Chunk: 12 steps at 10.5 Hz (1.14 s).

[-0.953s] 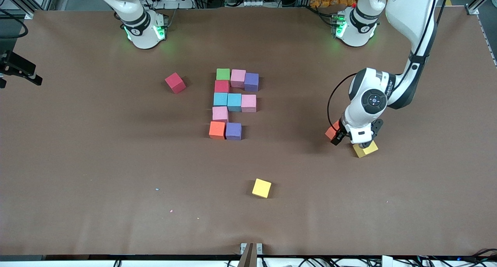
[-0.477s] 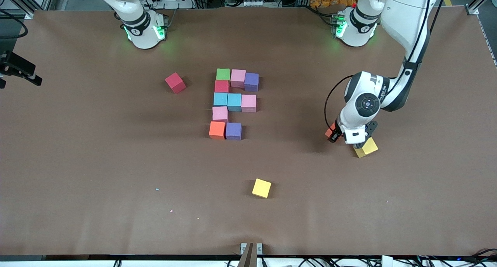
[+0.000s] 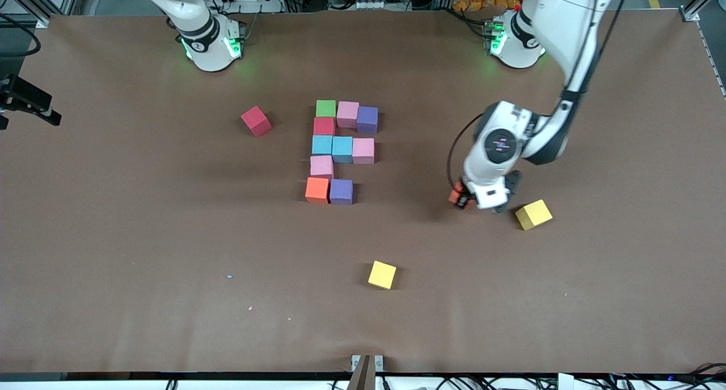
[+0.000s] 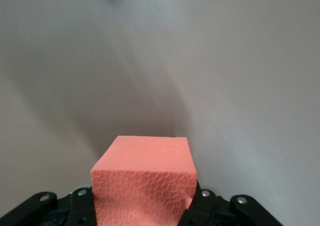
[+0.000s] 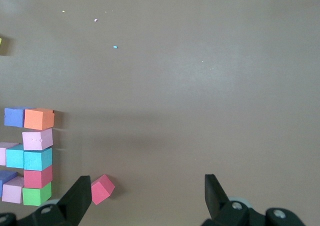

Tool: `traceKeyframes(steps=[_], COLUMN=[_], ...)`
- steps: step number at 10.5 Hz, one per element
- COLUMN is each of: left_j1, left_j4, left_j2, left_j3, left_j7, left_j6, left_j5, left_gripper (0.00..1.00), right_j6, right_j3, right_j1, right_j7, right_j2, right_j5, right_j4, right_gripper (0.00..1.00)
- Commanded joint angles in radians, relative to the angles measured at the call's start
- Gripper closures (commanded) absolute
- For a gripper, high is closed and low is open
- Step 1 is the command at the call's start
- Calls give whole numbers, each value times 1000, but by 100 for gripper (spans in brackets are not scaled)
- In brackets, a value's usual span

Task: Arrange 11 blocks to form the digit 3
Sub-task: 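Carry the orange block to the cluster beside purple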

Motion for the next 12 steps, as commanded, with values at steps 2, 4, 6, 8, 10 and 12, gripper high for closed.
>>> traceKeyframes(steps=[2,4,6,8,10,12], left_j1=[-97,-130,-177,-214,-224,-230], left_j4=[286,364,394,463,501,535], left_j2=[145,176,197,251,279,301], left_j3=[1,1,1,4,4,1], left_j7=[-210,-245,-281,-404,-480,-564], left_j6=[-137,-139,-139,-139,-138,-133], left_j5=[-79,-159,-161,-156,-157,-159], left_gripper=[100,100,100,100,100,100], right_j6=[11,10,10,10,10,8], right_j3=[1,1,1,1,1,1], right_j1=[4,4,9,9,11,9], right_j7=[-3,-3,-3,-3,-3,-3], right_j2=[-2,-2,-3,-3,-2,-3], right_j5=[-25,-25,-28,-36,-39,-37], right_j4=[-5,-5,-5,-5,-5,-7], right_gripper=[0,0,0,0,0,0])
